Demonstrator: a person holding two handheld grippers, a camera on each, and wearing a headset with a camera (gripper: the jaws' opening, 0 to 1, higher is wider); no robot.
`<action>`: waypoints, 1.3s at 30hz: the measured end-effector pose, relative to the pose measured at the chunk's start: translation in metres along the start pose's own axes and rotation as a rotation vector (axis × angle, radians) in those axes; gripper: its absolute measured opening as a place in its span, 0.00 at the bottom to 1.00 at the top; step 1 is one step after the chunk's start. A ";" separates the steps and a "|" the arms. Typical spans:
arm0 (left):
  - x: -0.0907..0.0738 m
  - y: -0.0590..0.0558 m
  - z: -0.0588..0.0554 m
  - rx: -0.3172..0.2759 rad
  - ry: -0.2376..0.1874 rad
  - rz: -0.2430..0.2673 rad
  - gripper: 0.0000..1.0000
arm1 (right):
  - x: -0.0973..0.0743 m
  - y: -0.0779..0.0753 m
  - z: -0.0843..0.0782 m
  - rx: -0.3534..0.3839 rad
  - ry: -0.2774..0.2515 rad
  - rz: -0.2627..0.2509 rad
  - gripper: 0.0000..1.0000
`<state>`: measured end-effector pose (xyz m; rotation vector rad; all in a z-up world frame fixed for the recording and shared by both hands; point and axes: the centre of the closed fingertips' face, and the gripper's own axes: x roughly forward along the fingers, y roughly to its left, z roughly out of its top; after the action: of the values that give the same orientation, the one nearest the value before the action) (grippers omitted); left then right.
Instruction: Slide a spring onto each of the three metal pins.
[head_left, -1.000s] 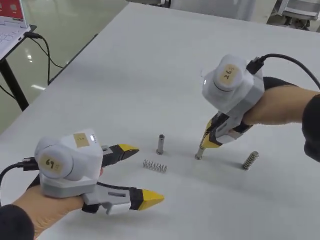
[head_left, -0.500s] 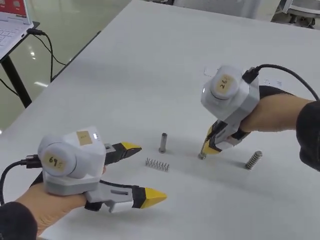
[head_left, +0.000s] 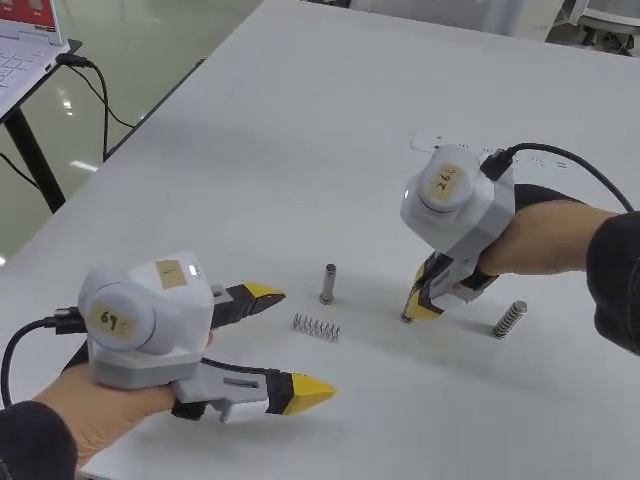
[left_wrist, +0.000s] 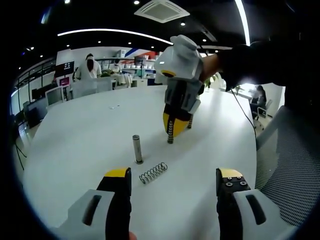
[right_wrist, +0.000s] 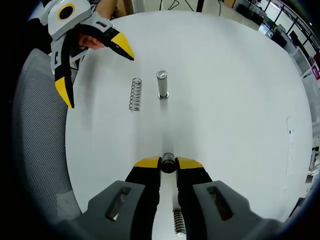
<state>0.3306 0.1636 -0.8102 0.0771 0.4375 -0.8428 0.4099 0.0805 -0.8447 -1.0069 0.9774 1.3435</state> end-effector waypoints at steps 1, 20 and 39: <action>0.000 0.000 0.000 0.000 0.001 0.000 0.67 | 0.000 0.000 0.000 0.000 0.000 0.001 0.13; 0.000 0.000 0.000 0.000 0.001 -0.001 0.67 | 0.000 -0.004 0.001 0.000 -0.024 -0.007 0.21; -0.004 0.000 0.001 0.008 -0.003 0.010 0.67 | -0.017 0.004 0.034 -0.055 -0.073 -0.035 0.23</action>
<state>0.3286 0.1665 -0.8075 0.0854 0.4301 -0.8344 0.4050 0.1082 -0.8188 -1.0055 0.8688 1.3748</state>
